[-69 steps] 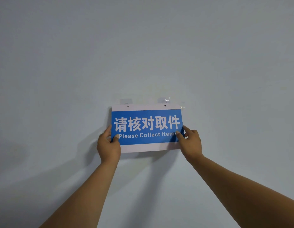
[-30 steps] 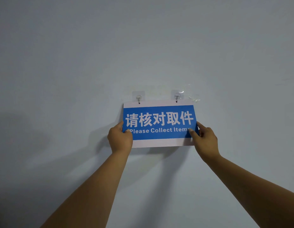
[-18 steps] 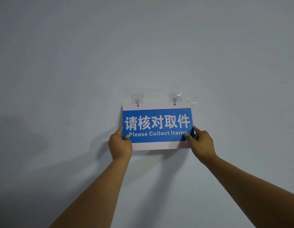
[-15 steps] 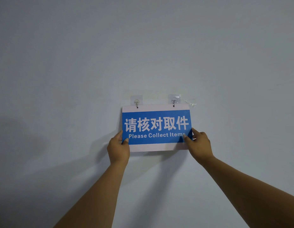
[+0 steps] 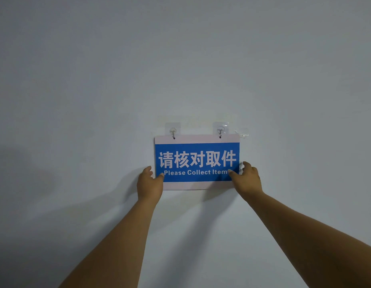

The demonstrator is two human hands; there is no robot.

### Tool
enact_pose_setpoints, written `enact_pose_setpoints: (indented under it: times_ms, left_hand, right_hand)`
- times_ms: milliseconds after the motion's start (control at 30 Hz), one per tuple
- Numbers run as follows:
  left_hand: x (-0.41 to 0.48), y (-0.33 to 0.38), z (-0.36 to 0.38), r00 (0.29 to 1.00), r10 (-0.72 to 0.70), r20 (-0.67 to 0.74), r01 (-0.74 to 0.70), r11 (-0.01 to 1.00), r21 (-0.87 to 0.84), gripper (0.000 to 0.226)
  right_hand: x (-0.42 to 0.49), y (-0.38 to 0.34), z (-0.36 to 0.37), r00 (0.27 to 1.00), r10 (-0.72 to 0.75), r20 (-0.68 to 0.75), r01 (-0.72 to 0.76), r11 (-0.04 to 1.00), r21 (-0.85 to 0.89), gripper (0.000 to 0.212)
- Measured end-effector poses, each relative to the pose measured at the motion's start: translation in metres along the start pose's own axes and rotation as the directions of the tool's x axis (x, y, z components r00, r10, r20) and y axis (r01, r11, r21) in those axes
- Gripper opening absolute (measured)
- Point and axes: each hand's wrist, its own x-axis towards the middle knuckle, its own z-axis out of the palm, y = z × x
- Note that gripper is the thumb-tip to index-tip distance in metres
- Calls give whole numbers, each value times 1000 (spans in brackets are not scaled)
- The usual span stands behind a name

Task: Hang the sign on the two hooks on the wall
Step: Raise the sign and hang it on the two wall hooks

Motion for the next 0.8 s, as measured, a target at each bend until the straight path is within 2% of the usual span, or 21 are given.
enact_pose_setpoints:
  times_ms: [100,233,533,800]
  left_hand:
    - [3,1,1,1000,-13,10,13,1000,-15,53]
    - [-5,-2,5,997,65,41,-63,998,-31,36]
    - [-8,-3,2,992,81,97,-81,997,4,42]
    - [2,2,-5,987,3,164,-2,1000,-8,48]
  right_hand:
    - [6,-4,0,999,49,9,-50,997,61,57]
    - [7,-3,4,999,42,17,-44,994,99,57]
    - [0,-2,3,1000,13,28,-15,996,86,57]
    - [1,2,6,996,44,72,-52,992,111,59]
